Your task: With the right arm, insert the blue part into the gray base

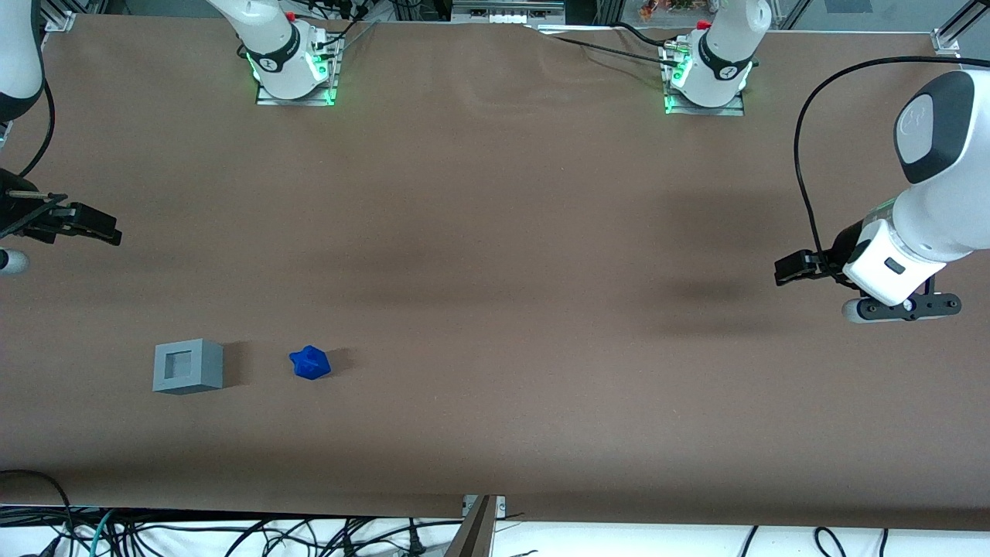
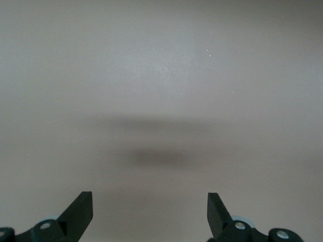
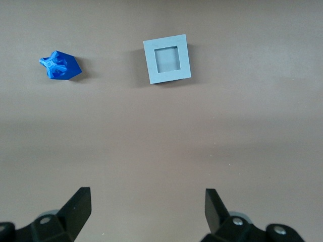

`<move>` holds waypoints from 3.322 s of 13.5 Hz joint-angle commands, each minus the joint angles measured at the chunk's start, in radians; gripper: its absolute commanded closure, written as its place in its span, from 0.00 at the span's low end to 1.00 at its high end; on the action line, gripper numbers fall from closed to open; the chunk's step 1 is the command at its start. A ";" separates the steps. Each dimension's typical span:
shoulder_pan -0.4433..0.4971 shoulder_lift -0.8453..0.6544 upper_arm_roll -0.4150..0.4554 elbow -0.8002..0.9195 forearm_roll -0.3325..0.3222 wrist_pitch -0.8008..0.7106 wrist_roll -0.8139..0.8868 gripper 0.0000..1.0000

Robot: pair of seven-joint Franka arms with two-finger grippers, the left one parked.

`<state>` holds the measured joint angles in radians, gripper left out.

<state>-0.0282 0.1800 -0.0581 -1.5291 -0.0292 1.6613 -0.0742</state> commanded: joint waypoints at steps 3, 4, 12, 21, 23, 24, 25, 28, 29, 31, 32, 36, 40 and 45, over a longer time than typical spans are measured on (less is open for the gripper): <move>-0.009 0.012 0.007 0.027 -0.009 -0.009 0.005 0.00; -0.009 0.012 0.007 0.027 -0.009 -0.008 0.005 0.00; -0.010 0.012 0.006 0.027 -0.009 -0.006 0.002 0.00; -0.012 0.012 0.004 0.027 -0.009 -0.006 -0.001 0.00; -0.012 0.012 0.004 0.027 -0.014 -0.005 -0.004 0.00; -0.012 0.012 0.006 0.027 -0.017 -0.002 -0.003 0.00; -0.010 0.012 0.006 0.027 -0.017 0.011 -0.009 0.00; 0.008 0.035 0.011 0.027 -0.028 0.048 -0.044 0.00; 0.023 0.035 0.011 0.027 -0.035 0.043 -0.044 0.00; 0.043 0.058 0.011 0.018 -0.052 0.049 -0.033 0.00; 0.044 0.070 0.011 0.018 -0.052 0.051 -0.047 0.00; 0.094 0.137 0.012 0.026 -0.038 0.150 -0.044 0.01; 0.204 0.280 0.017 0.049 -0.032 0.400 -0.035 0.01; 0.248 0.420 0.060 0.060 -0.028 0.613 -0.026 0.01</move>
<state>0.2330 0.5538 -0.0142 -1.5126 -0.0618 2.2448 -0.1047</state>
